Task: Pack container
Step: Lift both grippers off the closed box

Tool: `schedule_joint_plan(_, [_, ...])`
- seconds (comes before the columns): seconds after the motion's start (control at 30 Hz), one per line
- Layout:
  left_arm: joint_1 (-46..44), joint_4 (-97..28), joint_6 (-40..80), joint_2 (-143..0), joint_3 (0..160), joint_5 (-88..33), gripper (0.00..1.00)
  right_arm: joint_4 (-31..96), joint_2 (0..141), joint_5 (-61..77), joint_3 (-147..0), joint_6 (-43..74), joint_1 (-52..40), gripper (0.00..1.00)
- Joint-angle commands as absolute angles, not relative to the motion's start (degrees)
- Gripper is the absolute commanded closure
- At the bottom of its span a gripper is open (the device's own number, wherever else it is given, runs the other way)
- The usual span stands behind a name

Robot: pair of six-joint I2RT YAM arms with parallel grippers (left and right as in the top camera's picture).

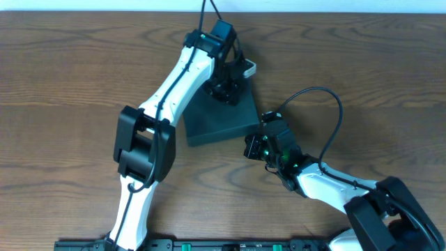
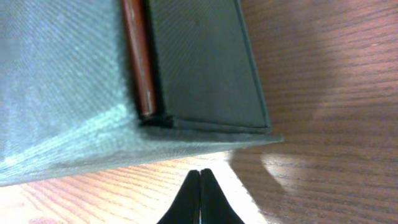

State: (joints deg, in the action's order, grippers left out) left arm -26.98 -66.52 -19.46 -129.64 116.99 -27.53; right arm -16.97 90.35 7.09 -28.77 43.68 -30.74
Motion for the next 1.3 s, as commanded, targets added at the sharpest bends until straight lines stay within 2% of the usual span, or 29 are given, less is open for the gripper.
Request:
schedule_joint_plan(0.0, [-28.53, -66.04, -17.52, -132.44, 115.96, -28.53, 0.94, -16.88, 89.45, 8.25, -29.08, 44.36, -30.28, 0.98])
schedule_joint_plan(0.47, [-28.51, -64.64, -16.69, -134.63, 110.74, -30.06, 0.94, -16.88, 88.60, 12.25, -29.08, 44.05, -27.66, 0.98])
schedule_joint_plan(1.13, [-28.36, -66.24, -15.68, -134.47, 110.69, -30.11, 0.94, -23.35, 92.18, 6.81, -29.08, 44.12, -28.40, 0.98])
schedule_joint_plan(1.27, [-28.25, -67.00, -15.62, -134.45, 110.72, -30.33, 0.94, -23.42, 92.25, -0.01, -29.08, 44.16, -28.05, 0.99])
